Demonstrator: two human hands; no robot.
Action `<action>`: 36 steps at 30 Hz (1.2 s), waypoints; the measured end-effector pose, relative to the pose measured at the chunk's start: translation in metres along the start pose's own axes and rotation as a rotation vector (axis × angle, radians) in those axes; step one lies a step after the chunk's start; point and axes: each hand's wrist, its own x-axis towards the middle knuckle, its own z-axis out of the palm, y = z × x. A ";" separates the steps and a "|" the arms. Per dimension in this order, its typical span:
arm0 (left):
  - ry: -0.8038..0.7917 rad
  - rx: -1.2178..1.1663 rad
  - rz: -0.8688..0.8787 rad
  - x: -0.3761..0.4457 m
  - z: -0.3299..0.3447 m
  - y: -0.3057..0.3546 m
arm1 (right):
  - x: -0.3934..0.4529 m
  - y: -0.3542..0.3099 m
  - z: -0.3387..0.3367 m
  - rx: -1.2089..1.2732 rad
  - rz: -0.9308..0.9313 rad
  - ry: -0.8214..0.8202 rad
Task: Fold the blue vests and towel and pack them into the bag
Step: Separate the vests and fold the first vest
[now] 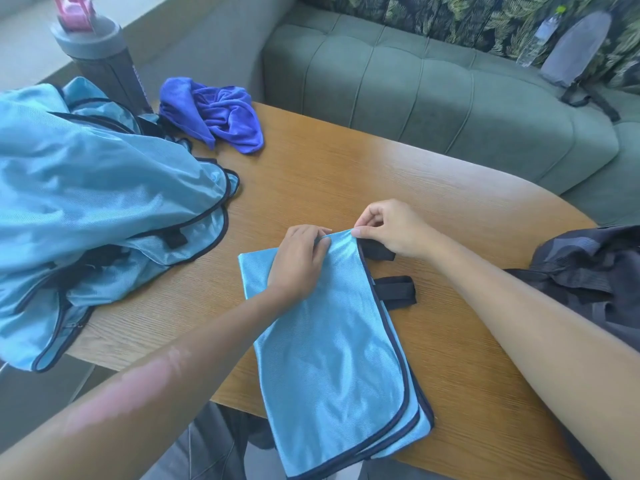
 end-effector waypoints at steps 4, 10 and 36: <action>0.029 -0.022 -0.016 -0.001 0.000 0.001 | -0.002 0.000 0.011 0.011 0.075 0.141; -0.072 -0.145 -0.128 0.006 -0.017 0.009 | -0.043 -0.008 0.019 -0.114 -0.066 0.401; -0.336 0.673 0.563 -0.081 -0.054 0.008 | -0.192 0.037 0.101 -0.280 -0.148 0.239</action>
